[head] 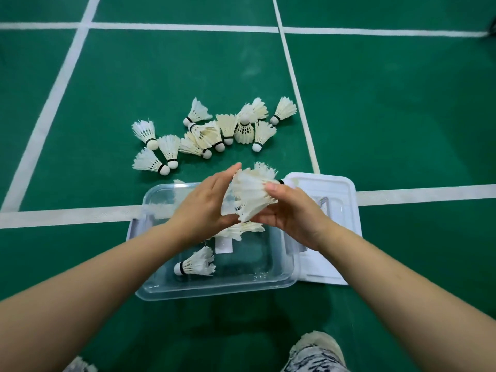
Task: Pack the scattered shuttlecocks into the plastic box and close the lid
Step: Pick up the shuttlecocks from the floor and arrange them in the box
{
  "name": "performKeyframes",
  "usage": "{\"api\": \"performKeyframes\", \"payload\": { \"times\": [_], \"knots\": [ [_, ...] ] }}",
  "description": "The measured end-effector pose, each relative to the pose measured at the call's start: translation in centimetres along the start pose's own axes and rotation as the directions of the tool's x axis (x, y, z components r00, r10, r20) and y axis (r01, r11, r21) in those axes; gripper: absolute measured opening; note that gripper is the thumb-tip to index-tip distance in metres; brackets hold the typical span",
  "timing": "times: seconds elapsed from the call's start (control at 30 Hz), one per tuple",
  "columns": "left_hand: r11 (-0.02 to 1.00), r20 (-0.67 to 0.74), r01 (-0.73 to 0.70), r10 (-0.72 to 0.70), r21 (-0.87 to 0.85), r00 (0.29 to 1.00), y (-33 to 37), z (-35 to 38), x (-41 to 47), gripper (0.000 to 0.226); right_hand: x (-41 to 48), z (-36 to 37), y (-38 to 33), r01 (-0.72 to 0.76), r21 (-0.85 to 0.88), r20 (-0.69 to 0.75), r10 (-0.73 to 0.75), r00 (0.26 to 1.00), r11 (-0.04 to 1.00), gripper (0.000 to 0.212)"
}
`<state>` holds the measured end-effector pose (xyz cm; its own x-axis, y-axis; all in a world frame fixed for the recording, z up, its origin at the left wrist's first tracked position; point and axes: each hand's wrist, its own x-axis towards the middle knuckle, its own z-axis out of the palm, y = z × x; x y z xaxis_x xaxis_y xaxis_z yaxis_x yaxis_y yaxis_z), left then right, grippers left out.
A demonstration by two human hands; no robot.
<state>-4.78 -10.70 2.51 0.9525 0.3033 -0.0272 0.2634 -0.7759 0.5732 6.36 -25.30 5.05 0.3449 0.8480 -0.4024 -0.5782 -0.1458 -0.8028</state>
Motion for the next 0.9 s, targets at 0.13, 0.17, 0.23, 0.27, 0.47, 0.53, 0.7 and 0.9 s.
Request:
{"api": "performKeyframes", "payload": {
  "times": [0.13, 0.17, 0.23, 0.27, 0.47, 0.53, 0.7, 0.9],
  "knots": [
    [0.987, -0.021, 0.055, -0.059, -0.149, 0.998, 1.1, 0.2, 0.2, 0.063, -0.2, -0.1, 0.6, -0.033, 0.021, 0.028, 0.032, 0.999, 0.999, 0.048],
    [0.983, -0.021, 0.059, -0.063, -0.176, 0.998, 1.2, 0.2, 0.2, 0.058, -0.2, -0.4, 0.5, -0.037, 0.011, 0.023, 0.037, 0.999, 0.999, 0.043],
    [0.973, -0.008, 0.077, -0.081, -0.217, 0.997, 1.2, 0.4, 0.3, 0.056, -0.1, -0.8, 0.2, -0.035, -0.027, -0.006, 0.035, 0.999, 0.999, 0.032],
    [0.969, 0.004, 0.099, -0.101, -0.226, 0.995, 0.9, 0.6, 0.3, 0.056, 0.0, -1.1, 0.0, -0.029, -0.042, -0.032, 0.028, 0.999, 0.999, 0.029],
    [0.977, 0.161, 0.194, -0.179, -0.086, 0.971, -1.6, 2.8, -1.8, 0.064, 1.4, -1.7, -0.6, 0.014, -0.062, -0.169, -0.024, 0.985, 0.998, 0.021],
    [0.983, 0.238, 0.185, -0.179, -0.003, 0.955, -2.1, 3.9, -2.7, 0.068, 1.6, -1.5, -0.4, 0.012, -0.081, -0.162, -0.025, 0.987, 0.997, 0.022],
    [0.961, 0.377, 0.051, -0.155, 0.273, 0.913, -3.3, 5.9, -3.7, 0.066, 1.7, -1.1, 0.3, -0.016, -0.14, -0.146, -0.005, 0.989, 0.99, 0.03],
    [0.898, 0.473, -0.165, -0.053, 0.408, 0.879, -5.2, 6.0, -4.1, 0.075, 2.2, -0.8, -0.1, -0.02, -0.202, -0.15, -0.011, 0.989, 0.979, 0.031]
  ]
}}
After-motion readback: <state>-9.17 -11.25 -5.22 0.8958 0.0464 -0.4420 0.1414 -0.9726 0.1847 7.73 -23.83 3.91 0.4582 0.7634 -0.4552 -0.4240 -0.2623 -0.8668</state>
